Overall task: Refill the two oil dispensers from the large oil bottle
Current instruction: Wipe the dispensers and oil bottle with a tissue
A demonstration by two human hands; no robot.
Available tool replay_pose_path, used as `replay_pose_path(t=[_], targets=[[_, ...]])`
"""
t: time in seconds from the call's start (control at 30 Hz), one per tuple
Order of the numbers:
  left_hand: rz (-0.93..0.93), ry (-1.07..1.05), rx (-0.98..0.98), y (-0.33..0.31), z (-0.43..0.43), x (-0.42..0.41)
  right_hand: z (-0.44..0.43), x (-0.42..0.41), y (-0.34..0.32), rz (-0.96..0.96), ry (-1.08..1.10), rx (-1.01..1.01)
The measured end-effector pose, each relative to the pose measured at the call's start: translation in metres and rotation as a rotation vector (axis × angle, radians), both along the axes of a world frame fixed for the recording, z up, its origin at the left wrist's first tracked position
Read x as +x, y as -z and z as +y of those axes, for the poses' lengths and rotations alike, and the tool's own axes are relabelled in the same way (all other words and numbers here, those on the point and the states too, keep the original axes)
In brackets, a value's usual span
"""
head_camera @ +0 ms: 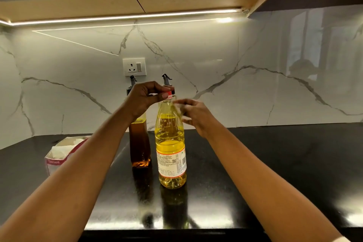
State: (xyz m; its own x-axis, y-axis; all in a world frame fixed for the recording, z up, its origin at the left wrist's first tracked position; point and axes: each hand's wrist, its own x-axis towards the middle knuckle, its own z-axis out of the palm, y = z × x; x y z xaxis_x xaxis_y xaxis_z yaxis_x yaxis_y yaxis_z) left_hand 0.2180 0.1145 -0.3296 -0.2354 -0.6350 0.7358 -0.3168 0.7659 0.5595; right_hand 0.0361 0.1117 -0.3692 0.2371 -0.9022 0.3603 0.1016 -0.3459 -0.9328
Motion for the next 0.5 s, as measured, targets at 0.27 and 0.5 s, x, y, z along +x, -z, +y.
replay_pose_path(t=[0.27, 0.5], targets=[[0.029, 0.053, 0.038, -0.001, -0.001, -0.005, 0.001, -0.006, 0.139, 0.256, 0.122, 0.403], [0.006, 0.053, 0.057, -0.003, -0.002, -0.003, 0.001, -0.006, 0.084, 0.088, 0.192, 0.276]])
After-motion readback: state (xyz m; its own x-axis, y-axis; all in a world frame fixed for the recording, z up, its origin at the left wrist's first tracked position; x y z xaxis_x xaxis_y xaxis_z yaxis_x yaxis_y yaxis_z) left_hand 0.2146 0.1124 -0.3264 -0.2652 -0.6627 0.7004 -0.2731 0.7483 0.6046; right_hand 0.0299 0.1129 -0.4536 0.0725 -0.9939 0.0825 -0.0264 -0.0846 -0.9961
